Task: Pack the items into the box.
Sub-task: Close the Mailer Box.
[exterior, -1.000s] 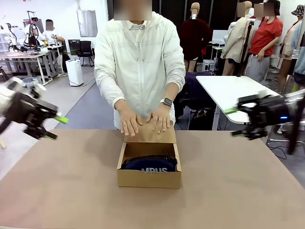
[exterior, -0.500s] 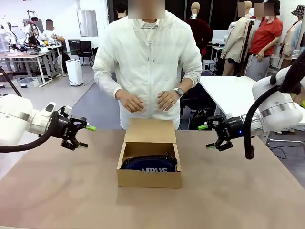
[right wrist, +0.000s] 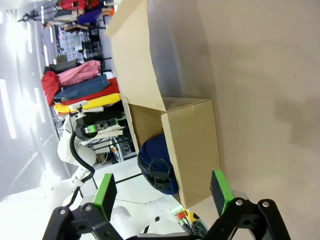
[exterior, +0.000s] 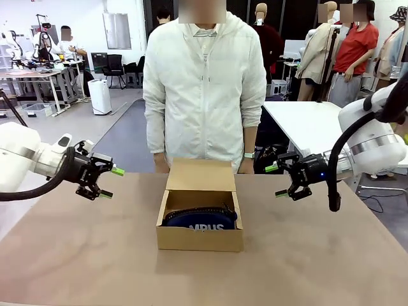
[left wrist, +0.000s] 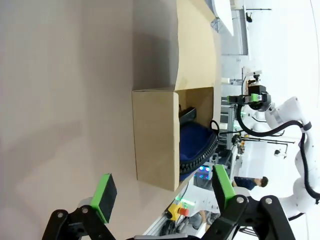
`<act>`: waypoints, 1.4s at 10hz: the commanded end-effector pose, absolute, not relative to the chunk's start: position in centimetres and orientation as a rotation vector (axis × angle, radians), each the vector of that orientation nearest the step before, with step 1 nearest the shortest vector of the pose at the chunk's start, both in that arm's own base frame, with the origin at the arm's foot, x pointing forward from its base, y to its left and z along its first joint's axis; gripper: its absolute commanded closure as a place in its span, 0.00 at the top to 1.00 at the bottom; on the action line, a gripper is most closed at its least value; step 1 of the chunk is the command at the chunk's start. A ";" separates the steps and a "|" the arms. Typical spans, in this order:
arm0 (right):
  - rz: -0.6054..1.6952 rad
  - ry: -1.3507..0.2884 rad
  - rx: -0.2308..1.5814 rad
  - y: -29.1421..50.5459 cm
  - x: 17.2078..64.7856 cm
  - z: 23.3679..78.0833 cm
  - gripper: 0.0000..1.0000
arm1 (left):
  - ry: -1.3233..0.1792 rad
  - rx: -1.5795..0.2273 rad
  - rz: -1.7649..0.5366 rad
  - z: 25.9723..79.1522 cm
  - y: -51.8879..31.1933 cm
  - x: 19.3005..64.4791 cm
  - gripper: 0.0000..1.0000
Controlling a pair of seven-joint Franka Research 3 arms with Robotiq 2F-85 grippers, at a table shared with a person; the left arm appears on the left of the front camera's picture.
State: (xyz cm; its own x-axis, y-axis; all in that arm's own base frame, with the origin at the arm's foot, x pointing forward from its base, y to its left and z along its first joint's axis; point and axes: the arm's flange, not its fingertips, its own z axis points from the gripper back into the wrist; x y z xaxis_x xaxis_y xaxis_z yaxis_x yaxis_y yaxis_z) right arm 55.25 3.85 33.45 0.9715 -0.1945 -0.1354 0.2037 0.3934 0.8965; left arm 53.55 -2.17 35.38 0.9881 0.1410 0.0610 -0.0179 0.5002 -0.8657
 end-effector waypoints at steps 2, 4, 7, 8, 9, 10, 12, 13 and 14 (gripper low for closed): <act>-0.210 0.169 1.115 5.1 63.3 30.9 1.00 | -0.015 -1.083 0.172 32.1 -4.2 61.9 1.00; -0.135 0.255 1.171 6.9 67.4 28.8 1.00 | -0.022 -1.193 0.160 29.5 -6.6 65.6 1.00; -0.119 0.378 1.256 9.9 71.3 25.6 1.00 | 0.034 -1.454 0.080 26.8 -10.8 68.9 1.00; -0.060 0.409 1.297 11.4 71.5 25.1 1.00 | 0.075 -1.523 0.029 26.5 -11.9 69.2 1.00; -0.019 0.440 1.324 12.8 71.8 24.5 1.00 | 0.110 -1.537 -0.010 26.4 -12.6 69.4 1.00; 0.020 0.446 1.359 14.0 71.9 24.3 1.00 | 0.116 -1.502 0.008 26.1 -13.7 69.5 1.00; 0.052 0.442 1.363 15.2 71.6 24.5 1.00 | 0.159 -1.520 -0.037 26.1 -15.1 69.3 1.00; 0.072 0.422 1.372 15.5 71.3 24.7 1.00 | 0.188 -1.528 -0.053 26.1 -15.6 69.3 1.00; 0.082 0.371 1.375 15.8 71.1 24.7 1.00 | 0.226 -1.534 -0.084 26.1 -16.5 69.2 1.00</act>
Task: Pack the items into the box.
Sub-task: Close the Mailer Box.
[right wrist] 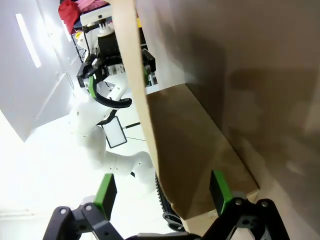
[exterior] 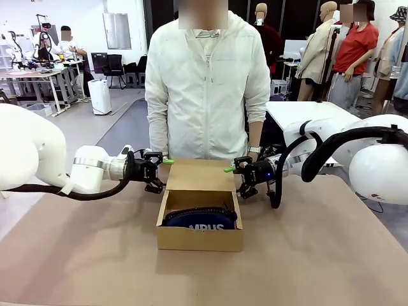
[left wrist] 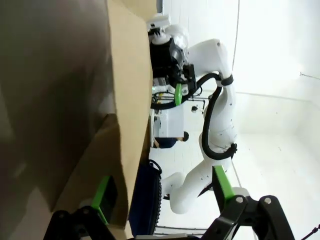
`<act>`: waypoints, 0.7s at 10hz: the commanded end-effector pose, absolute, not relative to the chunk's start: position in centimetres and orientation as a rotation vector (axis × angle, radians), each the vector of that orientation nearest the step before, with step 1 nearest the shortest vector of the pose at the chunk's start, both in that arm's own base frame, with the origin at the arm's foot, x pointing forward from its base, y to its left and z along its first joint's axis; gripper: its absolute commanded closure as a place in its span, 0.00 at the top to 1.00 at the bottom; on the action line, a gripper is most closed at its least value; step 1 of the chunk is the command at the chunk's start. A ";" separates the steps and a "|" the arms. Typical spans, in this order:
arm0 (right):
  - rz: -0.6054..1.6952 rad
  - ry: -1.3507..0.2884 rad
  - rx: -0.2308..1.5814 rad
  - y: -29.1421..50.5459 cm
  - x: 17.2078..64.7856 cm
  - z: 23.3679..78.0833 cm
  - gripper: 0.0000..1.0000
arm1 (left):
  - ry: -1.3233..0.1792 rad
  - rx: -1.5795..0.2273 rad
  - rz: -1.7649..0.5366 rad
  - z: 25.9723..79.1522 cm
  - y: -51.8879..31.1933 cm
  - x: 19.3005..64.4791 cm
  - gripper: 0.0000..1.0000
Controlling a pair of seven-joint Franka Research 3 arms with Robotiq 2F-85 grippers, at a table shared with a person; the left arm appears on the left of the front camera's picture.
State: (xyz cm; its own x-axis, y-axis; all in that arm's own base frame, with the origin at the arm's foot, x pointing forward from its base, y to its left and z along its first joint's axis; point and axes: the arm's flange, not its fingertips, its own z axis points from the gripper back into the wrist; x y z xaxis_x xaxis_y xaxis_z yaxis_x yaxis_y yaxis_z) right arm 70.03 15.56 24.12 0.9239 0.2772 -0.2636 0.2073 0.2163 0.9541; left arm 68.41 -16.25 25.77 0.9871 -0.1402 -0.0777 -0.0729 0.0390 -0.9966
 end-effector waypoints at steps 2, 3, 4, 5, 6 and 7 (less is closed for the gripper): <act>0.089 0.248 1.347 16.3 70.6 24.5 1.00 | 0.252 -1.531 -0.096 26.3 -17.3 69.1 1.00; 0.096 0.208 1.360 16.5 70.6 24.2 1.00 | 0.265 -1.534 -0.097 26.3 -17.5 69.1 1.00; 0.091 0.192 1.377 16.5 70.7 24.0 1.00 | 0.267 -1.525 -0.096 26.0 -17.5 69.0 1.00; 0.093 0.153 1.407 16.4 70.6 24.0 1.00 | 0.280 -1.509 -0.100 26.0 -17.7 69.0 1.00; 0.106 0.065 1.426 16.0 70.3 24.2 0.82 | 0.306 -1.490 -0.083 25.9 -17.8 69.0 0.89; 0.112 -0.015 1.462 15.6 70.2 24.5 0.62 | 0.313 -1.469 -0.066 25.8 -17.9 69.0 0.70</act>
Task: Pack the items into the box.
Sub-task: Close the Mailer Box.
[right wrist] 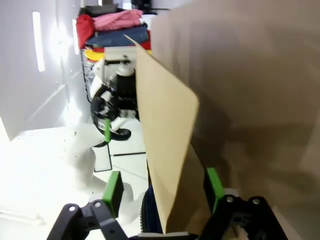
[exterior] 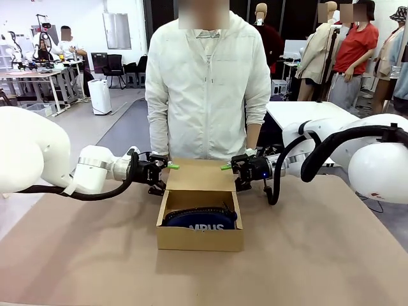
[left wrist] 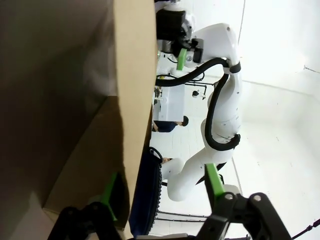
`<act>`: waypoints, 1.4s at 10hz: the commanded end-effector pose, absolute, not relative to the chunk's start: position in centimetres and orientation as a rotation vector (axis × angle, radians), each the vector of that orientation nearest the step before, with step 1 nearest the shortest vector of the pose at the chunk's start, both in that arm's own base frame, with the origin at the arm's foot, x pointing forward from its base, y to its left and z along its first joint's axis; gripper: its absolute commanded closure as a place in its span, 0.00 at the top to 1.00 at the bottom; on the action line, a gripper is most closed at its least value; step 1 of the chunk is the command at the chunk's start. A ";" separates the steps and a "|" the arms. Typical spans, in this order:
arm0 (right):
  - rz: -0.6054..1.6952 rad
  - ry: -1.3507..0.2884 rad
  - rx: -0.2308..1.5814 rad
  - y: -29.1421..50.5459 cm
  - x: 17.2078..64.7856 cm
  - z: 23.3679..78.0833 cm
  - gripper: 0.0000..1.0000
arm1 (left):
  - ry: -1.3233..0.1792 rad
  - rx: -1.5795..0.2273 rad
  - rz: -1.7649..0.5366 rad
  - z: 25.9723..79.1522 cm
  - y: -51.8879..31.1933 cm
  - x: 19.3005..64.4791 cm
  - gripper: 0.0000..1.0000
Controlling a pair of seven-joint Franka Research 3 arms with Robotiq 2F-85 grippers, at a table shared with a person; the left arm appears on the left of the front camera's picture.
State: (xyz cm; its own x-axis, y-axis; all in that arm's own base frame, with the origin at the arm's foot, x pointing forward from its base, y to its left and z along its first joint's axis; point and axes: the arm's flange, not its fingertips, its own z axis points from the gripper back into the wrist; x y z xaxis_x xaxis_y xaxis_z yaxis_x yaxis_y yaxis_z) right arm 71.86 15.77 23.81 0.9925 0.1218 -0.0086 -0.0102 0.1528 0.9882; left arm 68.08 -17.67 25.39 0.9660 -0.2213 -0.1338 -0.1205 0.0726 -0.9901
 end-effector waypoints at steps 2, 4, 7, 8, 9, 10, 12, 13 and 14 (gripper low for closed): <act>0.077 -0.016 1.527 15.0 70.1 24.8 0.62 | 0.333 -1.475 -0.054 25.8 -18.1 69.2 0.70; 0.059 -0.028 1.527 14.6 69.9 25.2 0.62 | 0.333 -1.460 -0.044 25.7 -18.3 69.5 0.70; 0.082 -0.033 1.480 14.5 69.4 25.8 0.62 | 0.244 -1.479 -0.069 27.5 -17.6 69.2 0.70; 0.103 -0.057 1.458 14.5 69.2 26.6 0.62 | 0.204 -1.486 -0.112 29.1 -17.0 68.9 0.70; 0.129 -0.093 1.432 14.3 68.8 28.3 0.62 | 0.137 -1.471 -0.127 31.1 -16.4 68.7 0.70; 0.164 -0.143 1.398 14.3 68.0 30.0 0.62 | 0.099 -1.457 -0.167 32.7 -16.1 68.1 0.70; 0.223 -0.219 1.354 14.6 66.1 32.8 0.62 | 0.015 -1.433 -0.245 35.5 -15.9 66.5 0.70; 0.266 -0.258 1.357 14.7 64.7 33.9 0.62 | -0.026 -1.412 -0.260 36.1 -16.0 65.6 0.70; 0.302 -0.232 1.411 15.2 63.7 33.8 0.62 | -0.019 -1.409 -0.240 35.9 -16.2 65.4 0.70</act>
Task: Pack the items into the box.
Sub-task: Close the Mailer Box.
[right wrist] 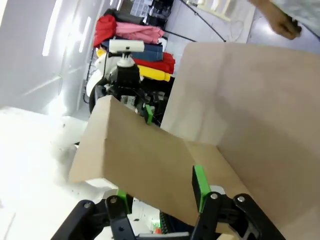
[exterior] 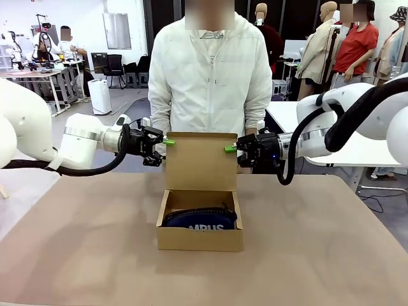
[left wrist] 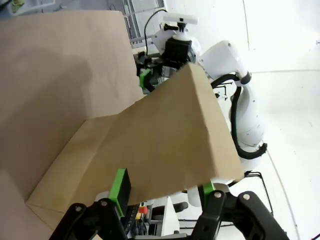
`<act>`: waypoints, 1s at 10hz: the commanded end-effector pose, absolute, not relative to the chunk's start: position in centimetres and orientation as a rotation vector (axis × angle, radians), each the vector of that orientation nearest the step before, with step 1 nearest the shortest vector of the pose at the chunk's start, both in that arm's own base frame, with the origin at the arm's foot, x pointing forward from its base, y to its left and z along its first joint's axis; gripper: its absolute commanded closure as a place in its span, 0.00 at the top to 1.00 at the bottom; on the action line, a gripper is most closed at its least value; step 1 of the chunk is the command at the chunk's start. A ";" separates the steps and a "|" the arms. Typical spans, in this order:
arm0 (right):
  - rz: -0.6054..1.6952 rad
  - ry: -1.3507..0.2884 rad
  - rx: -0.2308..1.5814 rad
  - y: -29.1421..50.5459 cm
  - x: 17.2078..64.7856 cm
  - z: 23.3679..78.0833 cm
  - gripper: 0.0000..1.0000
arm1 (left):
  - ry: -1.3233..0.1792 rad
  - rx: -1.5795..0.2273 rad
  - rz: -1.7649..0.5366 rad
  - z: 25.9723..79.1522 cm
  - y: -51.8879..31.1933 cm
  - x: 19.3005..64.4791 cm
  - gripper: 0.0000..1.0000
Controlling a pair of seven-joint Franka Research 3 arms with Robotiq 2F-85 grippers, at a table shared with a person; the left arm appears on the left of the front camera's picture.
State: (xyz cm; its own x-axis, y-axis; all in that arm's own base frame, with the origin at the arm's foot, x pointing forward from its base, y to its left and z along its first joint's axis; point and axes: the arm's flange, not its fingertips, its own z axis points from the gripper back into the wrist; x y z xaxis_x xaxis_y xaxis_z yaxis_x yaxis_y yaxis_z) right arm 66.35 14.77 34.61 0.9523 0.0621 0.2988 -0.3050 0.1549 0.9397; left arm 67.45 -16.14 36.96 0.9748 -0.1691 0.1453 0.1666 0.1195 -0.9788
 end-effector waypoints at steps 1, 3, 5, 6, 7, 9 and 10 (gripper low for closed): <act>0.231 -0.189 1.397 14.4 67.8 33.8 0.62 | 0.056 -1.399 -0.193 35.4 -16.6 65.8 0.70; 0.231 -0.189 1.397 14.4 67.8 33.8 0.62 | 0.002 -1.430 -0.245 37.0 -16.1 67.4 0.70; 0.231 -0.189 1.397 14.4 67.8 33.8 0.62 | 0.002 -1.430 -0.245 37.0 -16.1 67.4 0.70; 0.231 -0.189 1.397 14.4 67.8 33.8 0.62 | 0.002 -1.430 -0.245 37.0 -16.1 67.4 0.70; 0.231 -0.189 1.397 14.4 67.8 33.8 0.62 | 0.002 -1.430 -0.245 37.0 -16.1 67.4 0.70; 0.383 -0.281 1.386 15.3 66.3 33.1 0.62 | -0.126 -1.371 -0.391 36.7 -17.1 66.4 0.70; 0.437 -0.341 1.385 15.8 65.3 32.8 0.62 | -0.141 -1.359 -0.479 36.0 -17.8 65.6 0.70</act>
State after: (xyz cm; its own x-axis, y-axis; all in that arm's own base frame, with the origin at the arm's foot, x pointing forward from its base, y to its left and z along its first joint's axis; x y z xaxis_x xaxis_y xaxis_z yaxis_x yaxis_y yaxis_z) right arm 66.81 15.04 33.12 0.9204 0.0836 0.3820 -0.3906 0.1479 0.9086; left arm 66.87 -17.23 36.64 0.9404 -0.2078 0.2692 0.3001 0.1343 -0.9444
